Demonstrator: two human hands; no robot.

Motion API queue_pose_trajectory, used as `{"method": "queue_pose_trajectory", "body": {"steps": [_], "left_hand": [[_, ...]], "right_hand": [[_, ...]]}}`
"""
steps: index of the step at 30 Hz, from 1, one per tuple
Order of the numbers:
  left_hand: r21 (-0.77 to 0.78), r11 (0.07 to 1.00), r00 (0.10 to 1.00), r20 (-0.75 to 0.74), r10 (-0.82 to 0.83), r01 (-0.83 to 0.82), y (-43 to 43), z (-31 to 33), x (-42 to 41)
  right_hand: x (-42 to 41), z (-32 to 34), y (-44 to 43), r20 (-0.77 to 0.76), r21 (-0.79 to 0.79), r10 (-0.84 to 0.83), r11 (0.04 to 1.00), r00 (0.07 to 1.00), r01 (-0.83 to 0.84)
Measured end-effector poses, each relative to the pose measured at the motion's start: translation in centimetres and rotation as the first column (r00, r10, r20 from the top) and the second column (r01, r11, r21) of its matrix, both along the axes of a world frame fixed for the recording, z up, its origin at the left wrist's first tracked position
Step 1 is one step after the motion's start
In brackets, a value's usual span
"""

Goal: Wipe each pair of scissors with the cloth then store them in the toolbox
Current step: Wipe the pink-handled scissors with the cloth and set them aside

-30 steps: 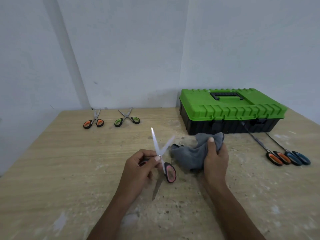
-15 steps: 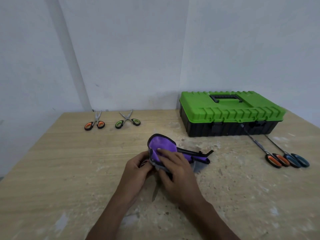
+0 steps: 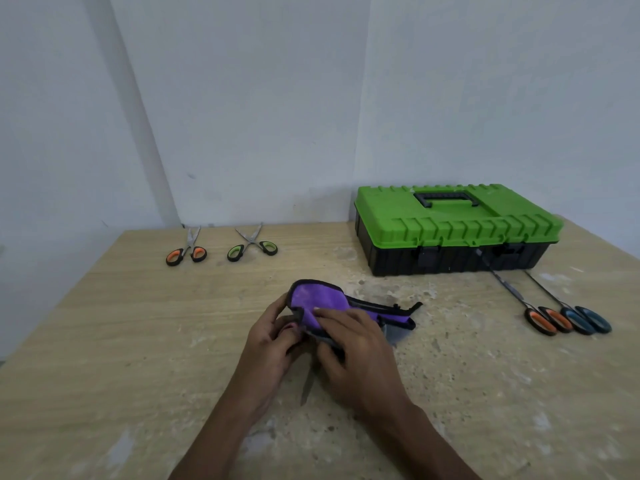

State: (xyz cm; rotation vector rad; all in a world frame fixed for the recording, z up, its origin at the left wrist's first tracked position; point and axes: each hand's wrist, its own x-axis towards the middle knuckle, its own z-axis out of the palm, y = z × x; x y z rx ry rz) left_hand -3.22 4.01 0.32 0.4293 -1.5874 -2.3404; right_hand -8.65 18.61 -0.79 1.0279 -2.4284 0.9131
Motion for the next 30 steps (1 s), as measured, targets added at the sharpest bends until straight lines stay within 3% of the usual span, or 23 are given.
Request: {"method": "queue_pose_trajectory", "body": {"steps": [17, 21, 25, 28, 30], "left_hand": [[-0.041, 0.999, 1.000, -0.010, 0.024, -0.025, -0.2, -0.1, 0.3], [0.014, 0.999, 0.998, -0.043, 0.044, -0.044, 0.1, 0.3, 0.4], [0.134, 0.987, 0.994, -0.056, 0.091, -0.083, -0.2, 0.6, 0.4], [0.236, 0.968, 0.992, -0.063, 0.106, -0.089, -0.4, 1.0, 0.4], [0.276, 0.958, 0.993, -0.054, 0.101, -0.082, -0.4, 1.1, 0.4]], "right_hand": [[0.2, 0.2, 0.0, 0.083, -0.048, -0.035, 0.998, 0.996, 0.039], [0.3, 0.5, 0.2, 0.273, -0.261, -0.027, 0.960, 0.962, 0.101], [-0.8, 1.1, 1.2, 0.460, -0.533, -0.002, 0.800, 0.888, 0.277], [-1.3, 1.0, 1.4, 0.488, -0.577, 0.015, 0.756, 0.873, 0.309], [-1.1, 0.6, 1.2, 0.484, -0.535, 0.054, 0.808, 0.874, 0.246]]}}
